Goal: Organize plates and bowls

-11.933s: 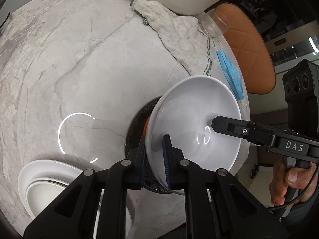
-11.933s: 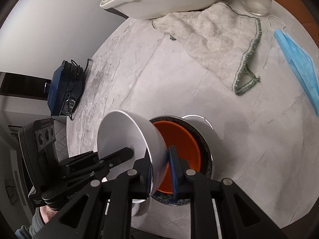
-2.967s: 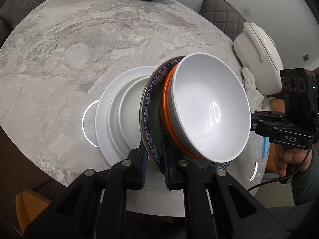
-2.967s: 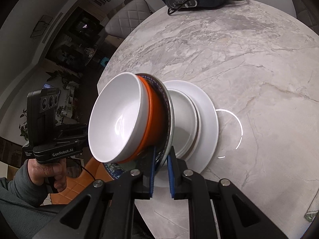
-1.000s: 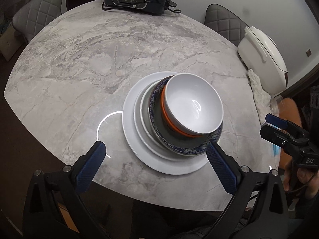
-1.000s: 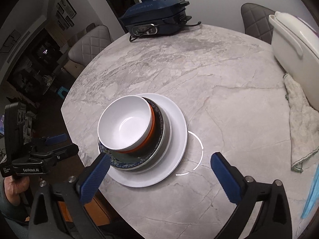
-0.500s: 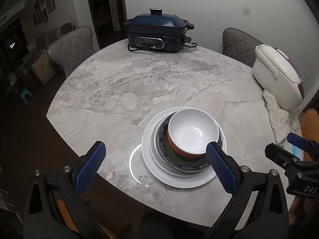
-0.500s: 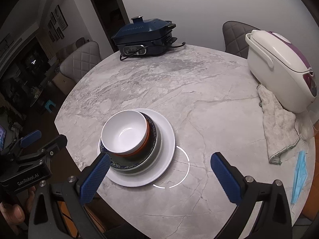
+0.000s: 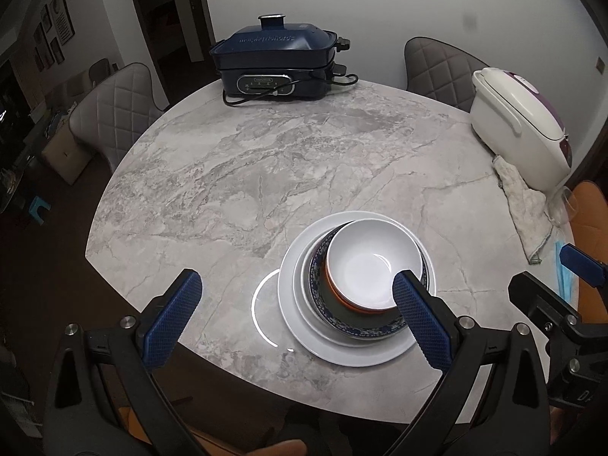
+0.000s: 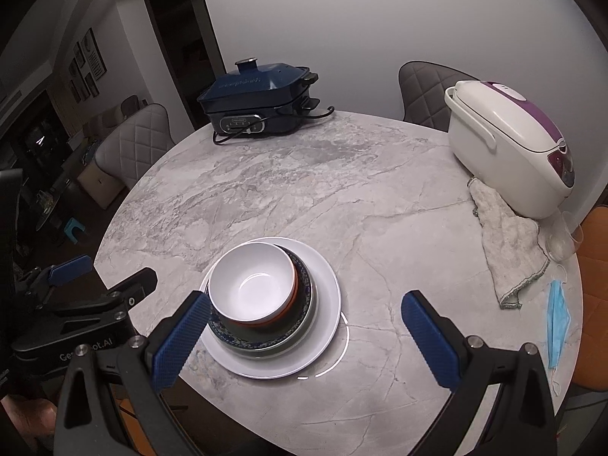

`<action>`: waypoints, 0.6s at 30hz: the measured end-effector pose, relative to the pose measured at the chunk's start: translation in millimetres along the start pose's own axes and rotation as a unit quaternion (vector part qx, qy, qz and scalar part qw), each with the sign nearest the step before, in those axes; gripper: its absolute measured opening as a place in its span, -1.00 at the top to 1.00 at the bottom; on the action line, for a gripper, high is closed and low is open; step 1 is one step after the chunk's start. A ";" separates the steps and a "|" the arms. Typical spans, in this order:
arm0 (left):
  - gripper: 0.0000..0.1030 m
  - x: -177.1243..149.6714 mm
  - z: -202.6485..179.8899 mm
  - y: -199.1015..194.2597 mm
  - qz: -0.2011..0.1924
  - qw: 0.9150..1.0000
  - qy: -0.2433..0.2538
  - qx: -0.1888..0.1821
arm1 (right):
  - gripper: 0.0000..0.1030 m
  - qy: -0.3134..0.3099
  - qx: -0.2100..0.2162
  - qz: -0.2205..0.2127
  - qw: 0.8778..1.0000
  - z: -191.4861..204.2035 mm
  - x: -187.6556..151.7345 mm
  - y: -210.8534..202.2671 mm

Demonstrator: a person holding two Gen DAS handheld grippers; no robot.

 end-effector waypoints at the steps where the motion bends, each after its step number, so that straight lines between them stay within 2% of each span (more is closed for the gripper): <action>1: -0.98 2.6 2.3 0.3 0.000 1.000 0.001 -0.001 | -1.00 0.002 -0.003 0.000 1.000 2.0 0.4 -0.4; 10: -0.98 13.6 14.0 8.1 0.006 1.000 0.001 -0.011 | -1.00 0.010 -0.032 0.011 0.999 9.0 3.4 3.1; 18: -0.98 13.6 17.3 18.1 0.018 1.000 -0.004 -0.020 | -1.00 0.008 -0.040 0.023 0.999 14.0 2.3 10.7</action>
Point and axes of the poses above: each gripper's, at about its wrist camera, not at the fingertips, and y roughly the way its jaws point, z to its left, x to its top, the point moved 6 cm from there along y, roughly the way its jaws point, and after that the axes turned 14 degrees about -x, right-handed, at the moved point
